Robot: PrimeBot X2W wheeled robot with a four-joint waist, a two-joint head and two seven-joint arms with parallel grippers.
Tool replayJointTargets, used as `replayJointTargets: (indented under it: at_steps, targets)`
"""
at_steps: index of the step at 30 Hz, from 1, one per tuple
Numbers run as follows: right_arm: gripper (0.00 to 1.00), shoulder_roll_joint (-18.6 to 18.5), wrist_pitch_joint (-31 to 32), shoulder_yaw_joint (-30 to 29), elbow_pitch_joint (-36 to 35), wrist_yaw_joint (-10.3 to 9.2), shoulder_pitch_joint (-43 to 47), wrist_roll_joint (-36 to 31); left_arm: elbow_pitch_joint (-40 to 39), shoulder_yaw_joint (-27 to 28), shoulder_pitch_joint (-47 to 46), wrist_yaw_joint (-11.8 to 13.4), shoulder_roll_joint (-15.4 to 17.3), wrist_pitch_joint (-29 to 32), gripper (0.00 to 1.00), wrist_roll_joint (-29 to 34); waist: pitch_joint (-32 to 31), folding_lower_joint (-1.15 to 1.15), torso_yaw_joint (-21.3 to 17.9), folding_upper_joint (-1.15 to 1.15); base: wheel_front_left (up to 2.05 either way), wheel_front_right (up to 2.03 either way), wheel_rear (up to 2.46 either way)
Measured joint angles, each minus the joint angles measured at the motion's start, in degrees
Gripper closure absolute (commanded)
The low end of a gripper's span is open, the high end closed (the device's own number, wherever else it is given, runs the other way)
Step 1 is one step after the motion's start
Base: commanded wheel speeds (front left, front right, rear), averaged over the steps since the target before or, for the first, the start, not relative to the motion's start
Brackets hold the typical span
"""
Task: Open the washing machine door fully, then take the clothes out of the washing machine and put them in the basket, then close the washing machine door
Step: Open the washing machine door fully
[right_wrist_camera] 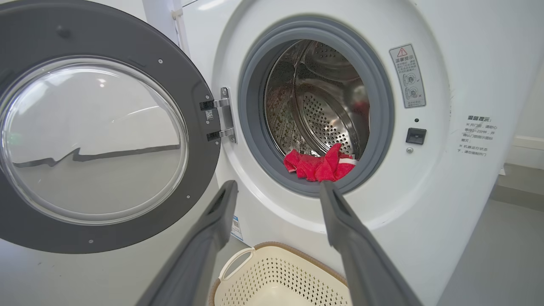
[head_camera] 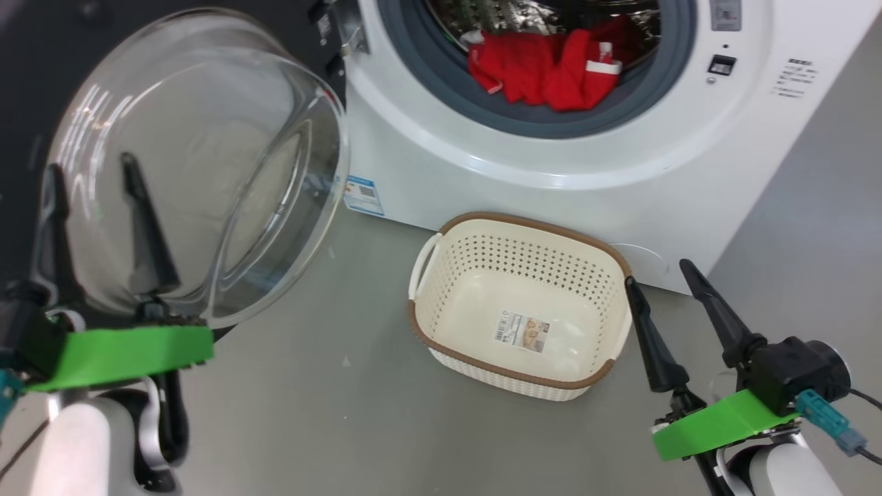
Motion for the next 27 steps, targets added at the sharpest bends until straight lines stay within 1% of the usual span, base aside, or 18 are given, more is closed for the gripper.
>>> replayJointTargets:
  at_steps: [1, 4, 5, 6, 10, 12, 14, 22, 27]
  targets:
    - [0.0, 0.0, -0.2, -0.5, 0.1, 0.0, -0.2, 0.0, -1.4, -0.7, 0.4, -0.9, -0.1, 0.2, 0.0, -0.3, 0.0, 0.0, -0.5, 0.0, 0.0, 0.0, 0.0]
    - [0.0, 0.0, -0.7, -2.0, 0.4, 0.0, -0.6, 0.0, -3.7, -2.4, 1.4, -2.3, -0.6, 0.4, 0.0, -1.0, -0.1, 0.0, -2.0, 0.0, 0.0, 0.0, 0.0]
    - [0.0, 0.1, -0.8, -2.4, 0.6, 0.0, -0.8, 0.0, -3.9, -2.7, 1.7, -2.9, -0.8, 0.5, 0.0, -1.7, -0.1, 0.0, -2.5, 0.0, 0.0, 0.0, 0.0]
    - [0.0, 0.1, -0.8, -2.4, 0.6, 0.0, -0.8, 0.0, -3.9, -2.7, 1.7, -2.9, -0.8, 0.5, 0.0, -1.7, -0.1, 0.0, -2.5, 0.0, 0.0, 0.0, 0.0]
    - [0.0, 0.1, -1.5, -4.2, 1.2, 0.0, -1.4, 0.0, -3.8, -4.5, 3.1, -4.4, -1.1, 1.0, 0.0, -3.4, -0.2, 0.0, -5.0, 0.0, 0.0, 0.0, 0.0]
    - [0.0, 0.1, -1.8, -5.0, 1.3, 0.0, -1.4, 0.0, -3.8, -5.7, 3.4, -6.7, -1.1, 1.1, 0.0, -4.5, -0.3, 0.0, -6.4, 0.0, 0.0, 0.0, 0.0]
    - [0.0, 0.1, -2.1, -5.4, 1.4, 0.0, -1.4, -0.1, -3.7, -6.7, 3.9, -7.9, -0.9, 1.5, 0.0, -4.7, -0.4, 0.0, -7.8, 0.0, 0.0, 0.0, 0.0]
    - [0.0, 0.1, -2.8, -6.9, 1.3, 0.0, -1.1, -0.1, -2.2, -6.8, 8.1, -8.3, 0.2, 1.5, 0.0, -5.1, -0.8, 0.0, -13.5, 0.0, 0.0, 0.0, 0.0]
    - [0.0, 0.2, -3.2, -7.2, 0.9, 0.0, 0.3, -0.1, -1.9, -6.9, 10.9, -8.3, 0.3, 1.6, 0.0, -5.4, -1.6, 0.0, -16.8, 0.0, 0.0, 0.0, 0.0]
